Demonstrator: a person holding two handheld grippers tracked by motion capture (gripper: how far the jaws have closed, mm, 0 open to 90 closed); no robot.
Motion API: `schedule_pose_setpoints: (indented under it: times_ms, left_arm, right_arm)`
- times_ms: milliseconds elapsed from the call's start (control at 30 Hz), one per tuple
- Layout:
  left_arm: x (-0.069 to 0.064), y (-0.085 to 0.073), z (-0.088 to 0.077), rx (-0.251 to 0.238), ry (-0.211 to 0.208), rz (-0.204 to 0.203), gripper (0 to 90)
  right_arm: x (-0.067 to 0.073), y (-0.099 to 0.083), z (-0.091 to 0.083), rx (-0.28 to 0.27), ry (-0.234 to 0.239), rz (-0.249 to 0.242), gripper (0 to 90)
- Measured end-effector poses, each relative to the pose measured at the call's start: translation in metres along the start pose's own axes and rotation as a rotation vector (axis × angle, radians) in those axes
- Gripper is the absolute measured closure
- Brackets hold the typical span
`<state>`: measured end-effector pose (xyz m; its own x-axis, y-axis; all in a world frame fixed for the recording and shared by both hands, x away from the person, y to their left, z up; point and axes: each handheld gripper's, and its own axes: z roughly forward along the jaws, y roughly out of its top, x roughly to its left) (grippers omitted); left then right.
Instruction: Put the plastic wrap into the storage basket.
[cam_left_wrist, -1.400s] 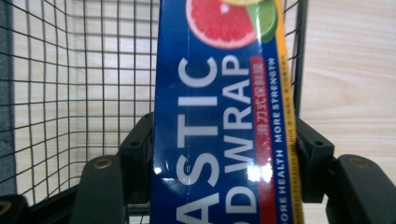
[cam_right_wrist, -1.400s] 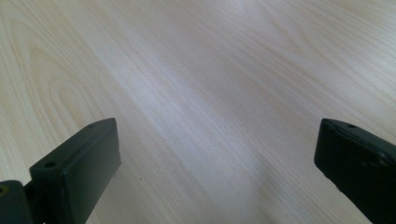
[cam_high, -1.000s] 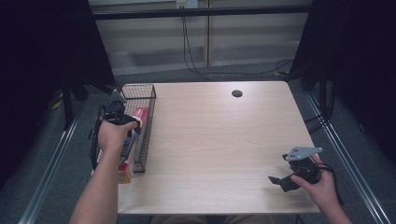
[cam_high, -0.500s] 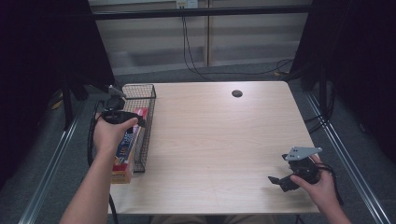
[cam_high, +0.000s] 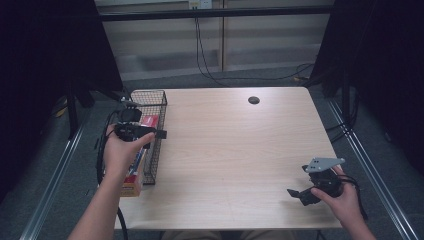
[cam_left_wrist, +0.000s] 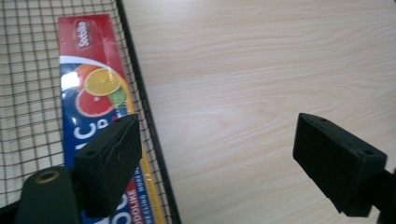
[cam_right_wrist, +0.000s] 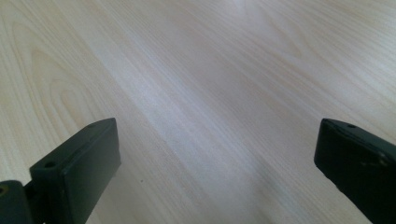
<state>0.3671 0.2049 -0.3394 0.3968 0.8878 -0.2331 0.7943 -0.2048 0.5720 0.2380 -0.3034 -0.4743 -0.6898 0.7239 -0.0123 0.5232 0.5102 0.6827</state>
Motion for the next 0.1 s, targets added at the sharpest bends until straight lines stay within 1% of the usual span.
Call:
schedule_pose_setpoints:
  times_ms: [33, 100]
  left_arm:
    - [-0.0024, -0.0002, -0.0004, -0.006, -0.006, 0.005, 14.9]
    - [-0.0110, -0.0004, -0.0014, -0.015, -0.024, 0.032, 14.7]
  right_arm:
    - [-0.0001, 0.0001, 0.0000, -0.001, 0.003, 0.001, 0.0]
    - [-0.0003, -0.0003, -0.0001, -0.002, -0.001, -0.002, 0.0]
